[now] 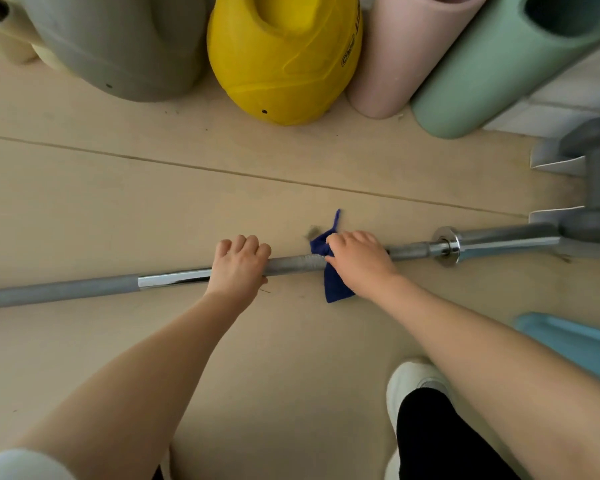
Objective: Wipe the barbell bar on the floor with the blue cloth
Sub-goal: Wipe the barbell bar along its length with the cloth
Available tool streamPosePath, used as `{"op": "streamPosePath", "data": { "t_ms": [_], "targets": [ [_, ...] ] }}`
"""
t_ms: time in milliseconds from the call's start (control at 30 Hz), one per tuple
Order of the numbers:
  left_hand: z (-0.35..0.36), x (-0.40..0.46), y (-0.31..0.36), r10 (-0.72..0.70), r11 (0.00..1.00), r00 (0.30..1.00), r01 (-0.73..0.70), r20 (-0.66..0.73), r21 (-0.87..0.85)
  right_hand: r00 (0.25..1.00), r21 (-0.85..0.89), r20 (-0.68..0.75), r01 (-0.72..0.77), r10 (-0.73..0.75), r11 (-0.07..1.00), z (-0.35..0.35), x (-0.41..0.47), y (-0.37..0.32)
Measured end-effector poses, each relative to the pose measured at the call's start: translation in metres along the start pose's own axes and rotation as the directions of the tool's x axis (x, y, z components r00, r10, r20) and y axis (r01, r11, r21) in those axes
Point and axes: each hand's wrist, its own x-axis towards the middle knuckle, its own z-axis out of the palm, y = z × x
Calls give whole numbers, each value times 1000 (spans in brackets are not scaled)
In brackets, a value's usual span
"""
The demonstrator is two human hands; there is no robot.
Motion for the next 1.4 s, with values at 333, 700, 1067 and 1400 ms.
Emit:
{"op": "streamPosePath", "data": {
  "t_ms": [333,700,1067,1400],
  "targets": [
    [-4,9,-8,-11,994,997,19,70,-107,890,43,-118,-438,439,898,-1,-3,33],
    [-25,44,-33,21,975,982,21,189,-220,937,182,-178,-270,301,946,-1,23,9],
    [-20,41,-38,-50,977,997,37,-57,-210,926,268,-327,-103,191,958,10,45,-33],
    [-13,40,-37,-38,972,988,2,-148,-235,951,265,-273,-73,147,962,13,47,-64]
  ]
}}
